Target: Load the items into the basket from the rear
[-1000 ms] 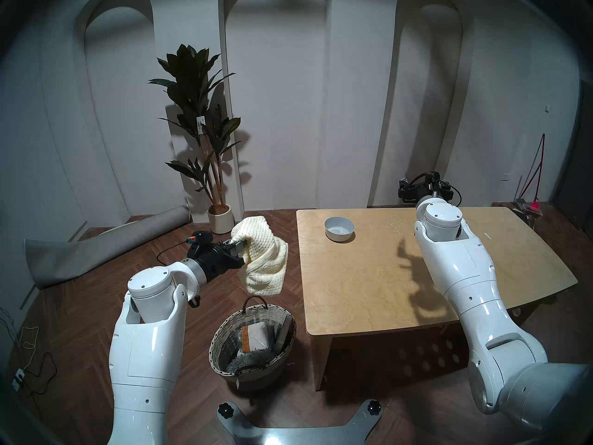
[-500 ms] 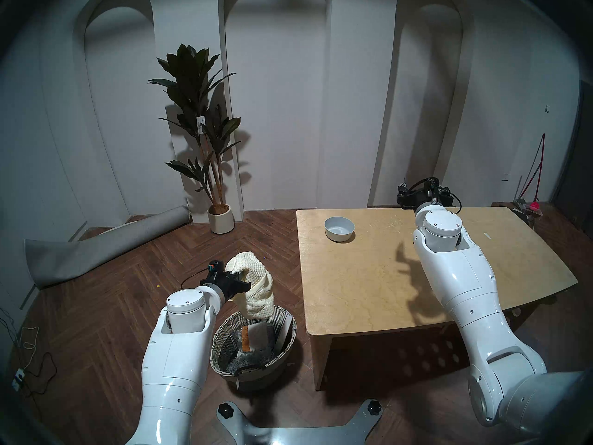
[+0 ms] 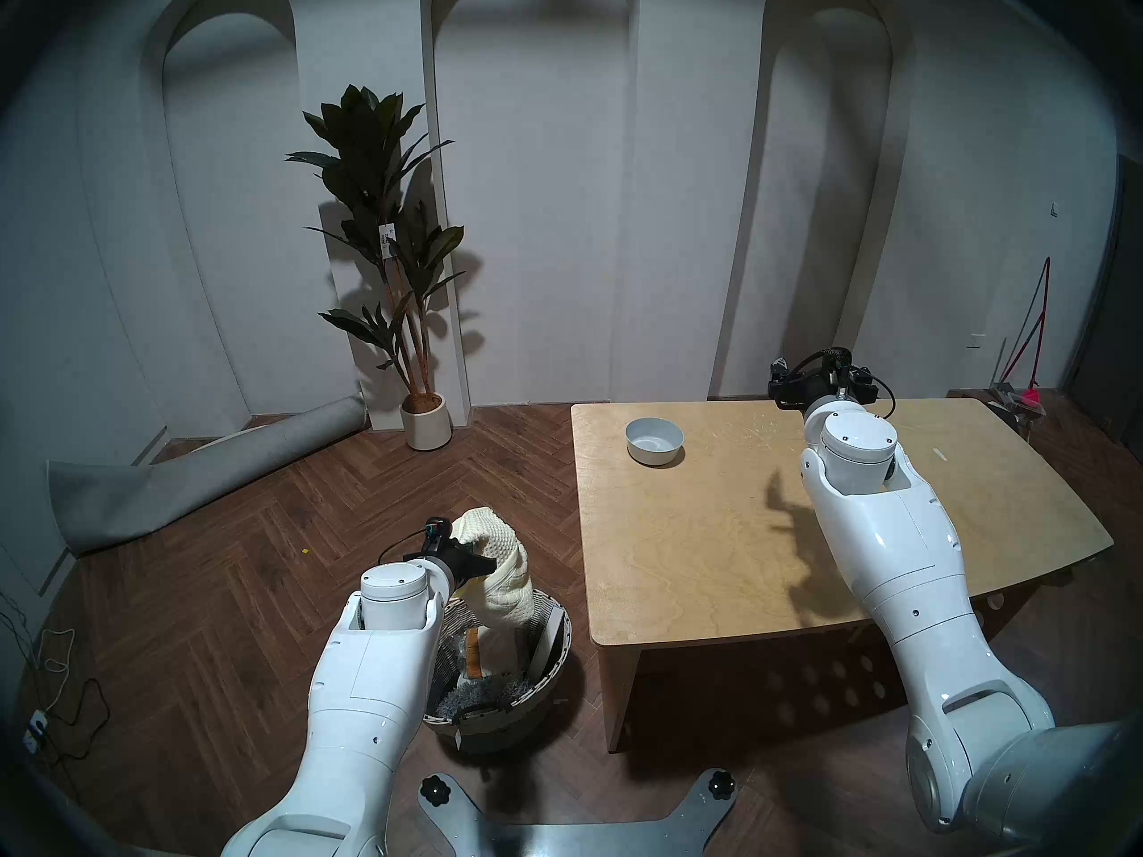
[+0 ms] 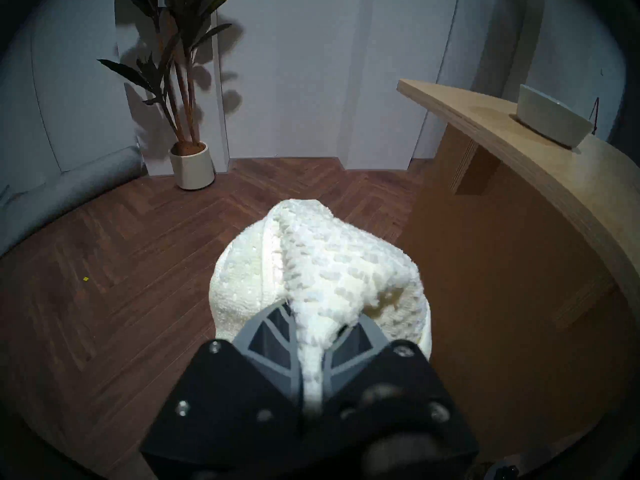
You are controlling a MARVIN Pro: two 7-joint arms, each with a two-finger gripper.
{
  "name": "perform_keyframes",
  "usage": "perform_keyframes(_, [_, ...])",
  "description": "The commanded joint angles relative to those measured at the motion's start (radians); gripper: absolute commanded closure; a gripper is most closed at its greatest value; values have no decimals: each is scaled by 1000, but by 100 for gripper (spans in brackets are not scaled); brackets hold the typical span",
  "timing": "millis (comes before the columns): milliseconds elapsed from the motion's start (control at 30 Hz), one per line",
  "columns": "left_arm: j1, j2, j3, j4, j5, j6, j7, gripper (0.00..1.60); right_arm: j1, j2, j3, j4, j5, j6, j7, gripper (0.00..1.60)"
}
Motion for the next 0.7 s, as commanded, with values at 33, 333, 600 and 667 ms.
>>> perform_keyframes(33, [-79, 26, 40, 59, 57, -39, 27, 0, 1, 7, 7, -42, 8, -1, 6, 0])
perform_keyframes(333, [-69, 20, 57, 90, 63, -43, 30, 0, -2, 17, 6, -49, 16, 5, 9, 0])
perform_keyframes(600, [-8, 0, 17, -38, 22, -117, 46, 0, 37, 13, -43, -28, 17, 142, -12, 0])
perform_keyframes(667, [6, 1, 14, -69, 21, -115, 49, 0, 48, -22, -31, -28, 44, 175, -31, 0])
